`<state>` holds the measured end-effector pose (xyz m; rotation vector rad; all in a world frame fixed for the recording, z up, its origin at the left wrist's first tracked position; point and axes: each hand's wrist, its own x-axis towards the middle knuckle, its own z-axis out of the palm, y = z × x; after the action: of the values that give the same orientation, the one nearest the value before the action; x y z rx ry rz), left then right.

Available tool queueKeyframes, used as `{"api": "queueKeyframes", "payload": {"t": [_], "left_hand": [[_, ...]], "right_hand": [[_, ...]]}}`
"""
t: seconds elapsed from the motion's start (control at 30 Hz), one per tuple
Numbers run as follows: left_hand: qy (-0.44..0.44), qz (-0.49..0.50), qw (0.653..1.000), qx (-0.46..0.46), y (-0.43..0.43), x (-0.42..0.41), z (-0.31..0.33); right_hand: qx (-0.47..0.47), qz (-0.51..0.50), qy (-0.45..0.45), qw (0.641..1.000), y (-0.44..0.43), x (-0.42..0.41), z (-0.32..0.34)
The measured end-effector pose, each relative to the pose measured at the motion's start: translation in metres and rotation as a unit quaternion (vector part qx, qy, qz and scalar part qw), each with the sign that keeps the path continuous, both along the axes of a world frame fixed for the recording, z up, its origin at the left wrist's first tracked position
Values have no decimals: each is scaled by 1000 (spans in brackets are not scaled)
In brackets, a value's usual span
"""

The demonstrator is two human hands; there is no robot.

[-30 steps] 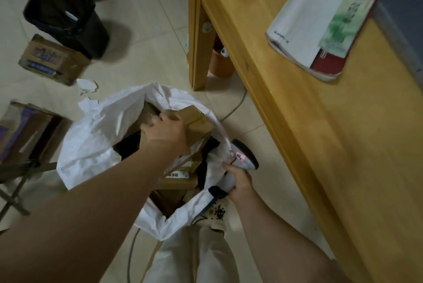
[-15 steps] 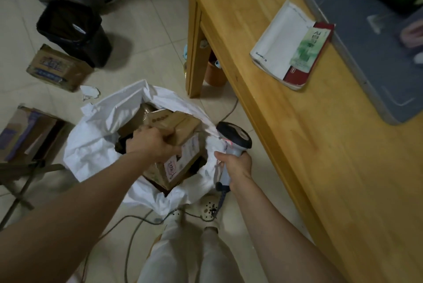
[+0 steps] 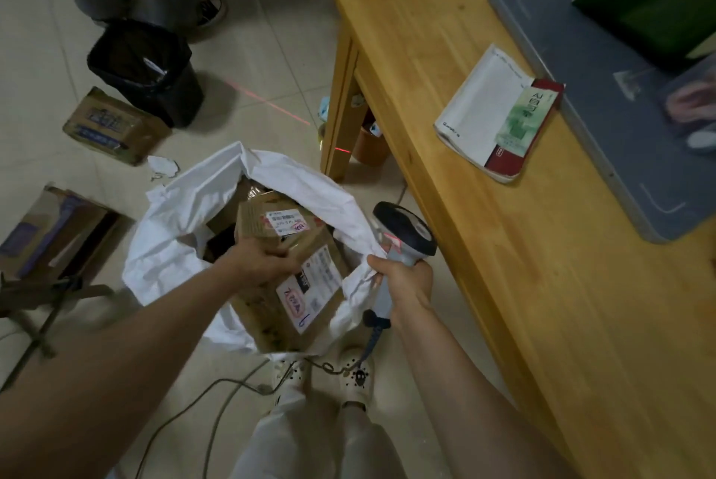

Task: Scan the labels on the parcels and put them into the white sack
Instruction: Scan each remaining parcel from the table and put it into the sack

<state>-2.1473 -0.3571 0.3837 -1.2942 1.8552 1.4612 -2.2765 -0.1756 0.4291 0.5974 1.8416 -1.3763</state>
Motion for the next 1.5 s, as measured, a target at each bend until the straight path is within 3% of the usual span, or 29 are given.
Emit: {"api": "queueKeyframes", "payload": {"t": [0.1, 0.17, 0.23, 0.3, 0.33, 0.43, 0.5, 0.6, 0.67, 0.77, 0.87, 0.93, 1.0, 1.1, 1.2, 1.3, 1.37, 1.5], "left_hand": [[-53, -58, 993, -83, 8, -18, -17], [-35, -103, 986, -123, 4, -37, -27], [4, -131, 990, -59, 1, -51, -34], [-41, -208, 977, -27, 3, -50, -39], [-87, -236, 966, -61, 6, -41, -43], [-144, -94, 974, -147, 6, -11, -56], [-86, -21, 989, -122, 9, -3, -63], [32, -121, 992, 20, 33, -12, -66], [34, -142, 987, 70, 48, -14, -69], [-20, -24, 998, -57, 37, 0, -76], [-78, 88, 980, -160, 9, 26, -81], [-150, 185, 956, -173, -12, 42, -86], [-213, 277, 925, -150, -27, 55, -94], [-238, 345, 901, -113, -43, 71, -114], [-242, 411, 874, -95, -56, 94, -135], [-174, 489, 850, -94, -69, 118, -160], [-118, 540, 832, -44, -75, 126, -172], [-24, 523, 852, 11, -58, 112, -162]], "right_hand": [[-1, 66, 18, 998, -4, 8, 5], [-23, 107, 20, 994, -4, 9, 7], [-31, 91, 19, 995, -5, 5, 7], [-20, 48, 6, 999, -6, -1, 6], [-12, 36, 1, 999, -6, -3, 6], [-5, 37, 8, 999, -6, -7, 6], [-11, 35, 17, 999, -11, -11, 4], [-8, 35, 18, 999, -17, -16, -2], [0, 40, 14, 999, -14, -17, -6], [30, 63, 17, 997, -9, -21, -12], [73, 125, 48, 988, -14, -24, -21], [129, 226, 82, 962, -29, -18, -31], [180, 346, 118, 913, -48, -6, -43], [215, 439, 174, 855, -73, 10, -62], [159, 419, 132, 884, -90, 19, -81], [139, 386, 130, 903, -97, 21, -99], [129, 362, 125, 915, -98, 18, -108], [116, 311, 113, 937, -86, 14, -109]]}}
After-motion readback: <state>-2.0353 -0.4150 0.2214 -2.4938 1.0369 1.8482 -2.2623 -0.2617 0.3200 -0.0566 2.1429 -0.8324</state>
